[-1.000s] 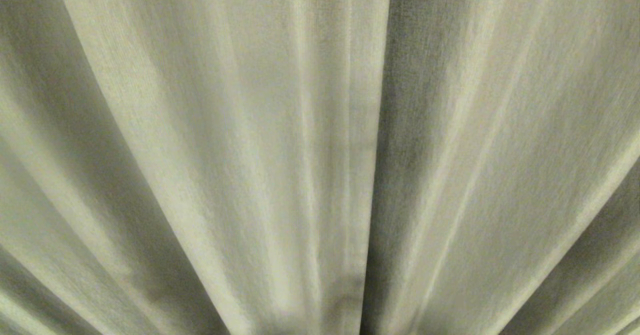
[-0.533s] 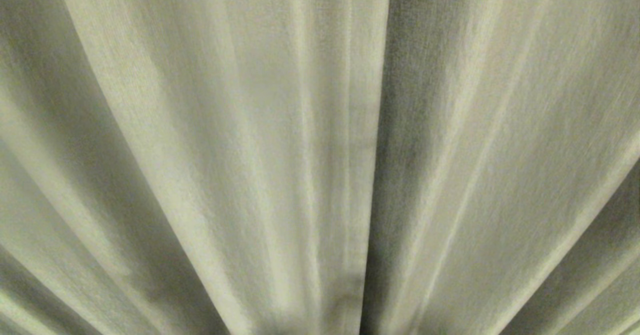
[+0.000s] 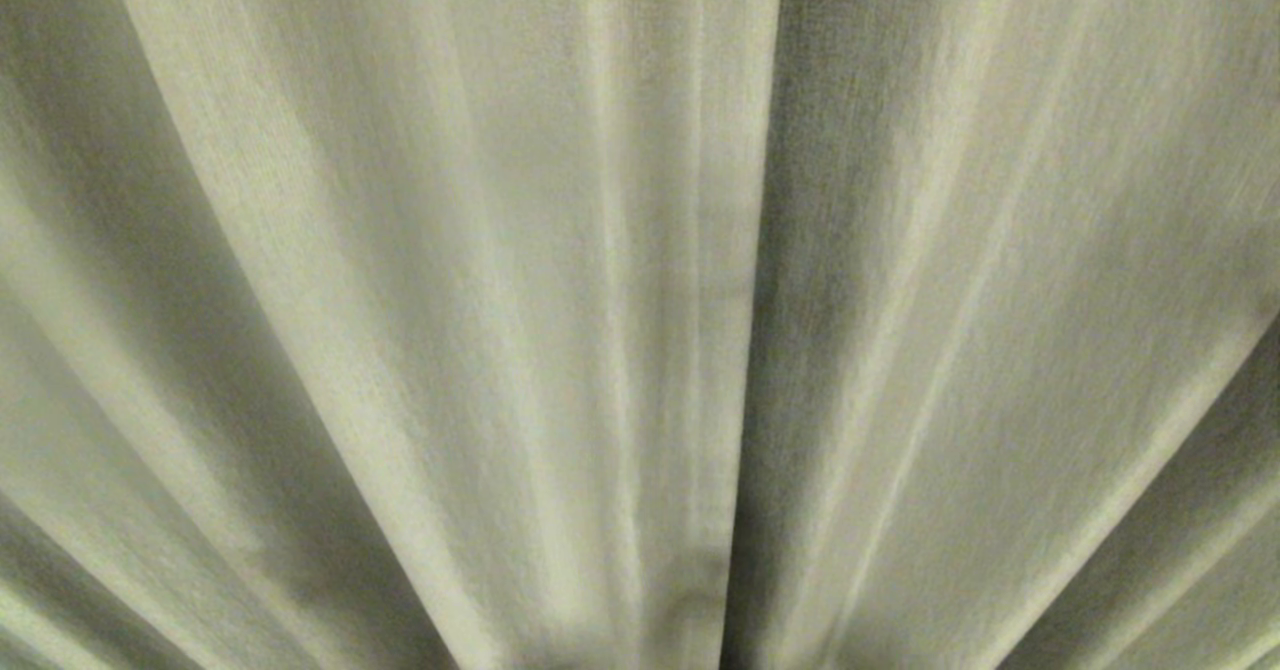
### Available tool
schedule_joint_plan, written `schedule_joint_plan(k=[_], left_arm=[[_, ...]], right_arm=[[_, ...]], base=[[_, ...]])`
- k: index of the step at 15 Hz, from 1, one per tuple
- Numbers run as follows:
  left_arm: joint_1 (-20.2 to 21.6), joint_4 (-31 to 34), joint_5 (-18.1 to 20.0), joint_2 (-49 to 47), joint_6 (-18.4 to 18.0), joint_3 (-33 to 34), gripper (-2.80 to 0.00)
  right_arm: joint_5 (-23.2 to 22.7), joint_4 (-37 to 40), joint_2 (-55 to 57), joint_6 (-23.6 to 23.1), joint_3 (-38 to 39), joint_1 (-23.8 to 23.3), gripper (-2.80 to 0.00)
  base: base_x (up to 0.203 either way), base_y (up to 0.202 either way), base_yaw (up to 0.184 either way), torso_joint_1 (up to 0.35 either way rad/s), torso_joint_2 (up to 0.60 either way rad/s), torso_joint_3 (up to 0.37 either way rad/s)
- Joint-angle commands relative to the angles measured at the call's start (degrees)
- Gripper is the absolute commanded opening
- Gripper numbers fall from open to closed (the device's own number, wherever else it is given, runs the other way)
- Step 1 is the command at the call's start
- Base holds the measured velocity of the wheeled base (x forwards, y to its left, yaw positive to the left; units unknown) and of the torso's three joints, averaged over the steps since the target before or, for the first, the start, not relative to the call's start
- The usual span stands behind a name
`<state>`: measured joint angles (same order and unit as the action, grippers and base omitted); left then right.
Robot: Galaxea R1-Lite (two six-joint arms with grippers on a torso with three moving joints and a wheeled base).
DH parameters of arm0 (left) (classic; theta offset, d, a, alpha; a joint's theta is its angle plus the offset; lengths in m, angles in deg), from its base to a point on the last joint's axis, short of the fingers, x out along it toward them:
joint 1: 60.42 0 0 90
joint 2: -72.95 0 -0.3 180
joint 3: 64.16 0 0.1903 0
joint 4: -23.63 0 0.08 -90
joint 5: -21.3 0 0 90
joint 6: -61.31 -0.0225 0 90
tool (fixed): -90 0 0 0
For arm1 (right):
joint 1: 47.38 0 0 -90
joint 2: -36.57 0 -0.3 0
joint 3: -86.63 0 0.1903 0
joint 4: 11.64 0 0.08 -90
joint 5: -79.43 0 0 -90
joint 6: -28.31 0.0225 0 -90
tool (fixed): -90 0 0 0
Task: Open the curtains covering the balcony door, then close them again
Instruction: Pull the outer curtains open on both sides
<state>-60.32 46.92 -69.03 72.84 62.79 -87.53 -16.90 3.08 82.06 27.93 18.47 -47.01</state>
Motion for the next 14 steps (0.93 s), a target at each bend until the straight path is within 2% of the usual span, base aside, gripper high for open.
schedule_joint_plan(k=[1, 6, 11, 12, 13, 14], left_arm=[[-0.01, -0.01, -0.02, 0.11, 0.02, 0.0, -2.8], [-0.01, -0.01, -0.02, 0.11, 0.02, 0.0, -2.8], [0.05, -0.01, -0.02, 0.11, 0.02, 0.0, -2.8], [0.08, -0.01, -0.03, 0.11, 0.02, 0.0, -2.8], [0.02, -0.01, -0.02, 0.11, 0.02, 0.0, -2.8], [0.08, -0.01, -0.02, 0.11, 0.02, 0.0, -2.8]], right_arm=[[-0.14, -2.99, 8.33, 0.01, -2.53, -0.14, 0.0], [-0.03, -11.78, 22.47, -0.23, -8.42, -0.59, 0.0], [0.42, -19.15, 32.58, -2.47, -12.37, -1.89, 0.0], [0.43, -20.74, 34.17, -3.28, -12.52, -2.56, -2.57], [0.47, -21.91, 35.62, -3.8, -13.11, -3.1, -2.8], [0.51, -22.84, 37.0, -4.01, -14.47, -3.29, -2.8]], base=[[0.0, 0.0, 0.0, 0.0, 0.0, 0.0], [0.0, 0.0, 0.0, 0.0, 0.0, 0.0], [0.0, 0.0, 0.0, 0.0, 0.0, 0.0], [0.0, 0.0, 0.0, 0.0, 0.0, 0.0], [0.0, 0.0, 0.0, 0.0, 0.0, 0.0], [0.0, 0.0, 0.0, 0.0, 0.0, 0.0]])
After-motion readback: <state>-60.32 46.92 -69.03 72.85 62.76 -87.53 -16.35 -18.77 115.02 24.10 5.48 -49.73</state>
